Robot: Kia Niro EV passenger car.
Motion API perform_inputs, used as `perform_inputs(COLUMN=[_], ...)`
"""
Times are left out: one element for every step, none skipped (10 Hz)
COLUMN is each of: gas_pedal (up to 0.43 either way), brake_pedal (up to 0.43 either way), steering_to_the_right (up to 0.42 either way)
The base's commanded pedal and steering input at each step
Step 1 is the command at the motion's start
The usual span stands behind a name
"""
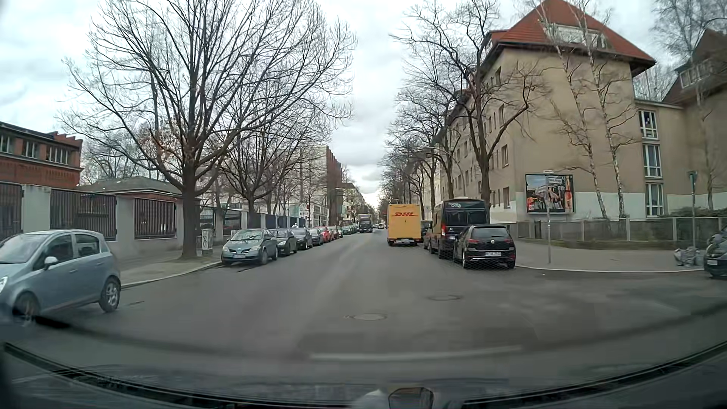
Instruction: Follow the waypoints while adhering to traffic rules and regulations
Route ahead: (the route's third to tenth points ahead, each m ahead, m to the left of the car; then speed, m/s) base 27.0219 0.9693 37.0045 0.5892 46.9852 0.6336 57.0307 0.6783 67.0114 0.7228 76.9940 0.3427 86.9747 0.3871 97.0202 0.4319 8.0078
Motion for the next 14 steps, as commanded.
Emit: perform_inputs(gas_pedal=[0.0, 0.0, 0.0, 0.0, 0.0, 0.0, 0.0, 0.0, 0.028, 0.039, 0.047, 0.059, 0.059, 0.067], brake_pedal=[0.018, 0.012, 0.012, 0.018, 0.012, 0.018, 0.012, 0.012, 0.018, 0.018, 0.018, 0.012, 0.012, 0.012], steering_to_the_right=[-0.011, -0.012, -0.012, -0.012, -0.012, -0.012, -0.014, -0.015, -0.015, -0.015, -0.015, -0.015, -0.015, -0.015])
